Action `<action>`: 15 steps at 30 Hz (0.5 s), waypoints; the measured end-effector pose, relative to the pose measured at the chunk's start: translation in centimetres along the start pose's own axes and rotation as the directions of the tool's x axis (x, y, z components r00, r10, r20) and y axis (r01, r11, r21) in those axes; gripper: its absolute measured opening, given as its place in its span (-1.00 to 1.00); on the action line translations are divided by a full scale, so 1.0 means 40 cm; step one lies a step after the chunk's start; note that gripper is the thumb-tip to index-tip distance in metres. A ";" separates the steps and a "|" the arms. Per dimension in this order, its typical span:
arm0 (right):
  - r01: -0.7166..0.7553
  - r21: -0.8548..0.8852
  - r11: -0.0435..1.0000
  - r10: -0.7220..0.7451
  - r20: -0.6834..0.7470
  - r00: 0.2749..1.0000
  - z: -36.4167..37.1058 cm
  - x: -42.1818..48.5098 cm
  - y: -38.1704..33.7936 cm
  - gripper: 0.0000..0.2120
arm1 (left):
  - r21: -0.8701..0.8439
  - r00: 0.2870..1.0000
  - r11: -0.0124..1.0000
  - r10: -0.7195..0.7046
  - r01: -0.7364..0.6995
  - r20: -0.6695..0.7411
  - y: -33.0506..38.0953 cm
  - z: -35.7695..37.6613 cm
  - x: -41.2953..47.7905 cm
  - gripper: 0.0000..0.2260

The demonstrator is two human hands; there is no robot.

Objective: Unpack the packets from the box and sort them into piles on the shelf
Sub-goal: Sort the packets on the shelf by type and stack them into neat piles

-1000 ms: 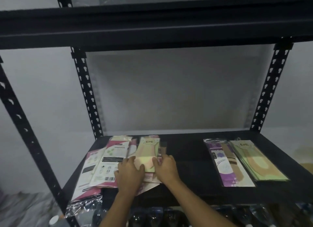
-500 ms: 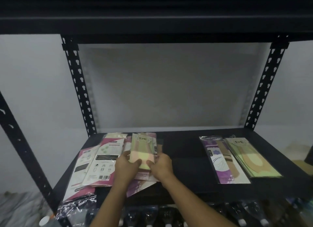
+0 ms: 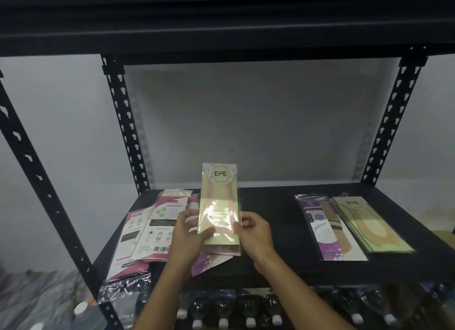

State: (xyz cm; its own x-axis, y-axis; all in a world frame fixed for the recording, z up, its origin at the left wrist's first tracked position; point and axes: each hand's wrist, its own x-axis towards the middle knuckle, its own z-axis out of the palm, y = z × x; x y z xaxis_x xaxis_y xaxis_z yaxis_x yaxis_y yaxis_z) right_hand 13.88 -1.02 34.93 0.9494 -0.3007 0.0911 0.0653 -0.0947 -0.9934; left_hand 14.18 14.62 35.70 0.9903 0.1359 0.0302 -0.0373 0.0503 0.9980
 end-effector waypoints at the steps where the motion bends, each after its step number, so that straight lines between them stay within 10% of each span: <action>1: 0.011 0.010 1.000 -0.011 -0.007 1.000 -0.013 -0.004 0.001 -0.79 | -0.013 1.000 1.000 0.005 -0.005 0.019 -0.001 0.003 -0.010 -0.58; 15: 0.079 0.016 0.997 -0.078 -0.058 0.995 -0.152 -0.031 -0.006 -0.77 | 0.078 0.989 0.988 0.130 -0.136 0.072 0.018 0.096 -0.084 -0.67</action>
State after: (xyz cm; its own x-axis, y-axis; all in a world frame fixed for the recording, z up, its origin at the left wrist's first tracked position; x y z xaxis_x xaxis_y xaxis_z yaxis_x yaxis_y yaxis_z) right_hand 10.81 -6.37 35.48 0.9220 -0.3468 0.1724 0.1452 -0.1031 -0.9840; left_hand 11.33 10.39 36.55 0.9841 0.0698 0.1636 -0.1607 -0.0461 0.9859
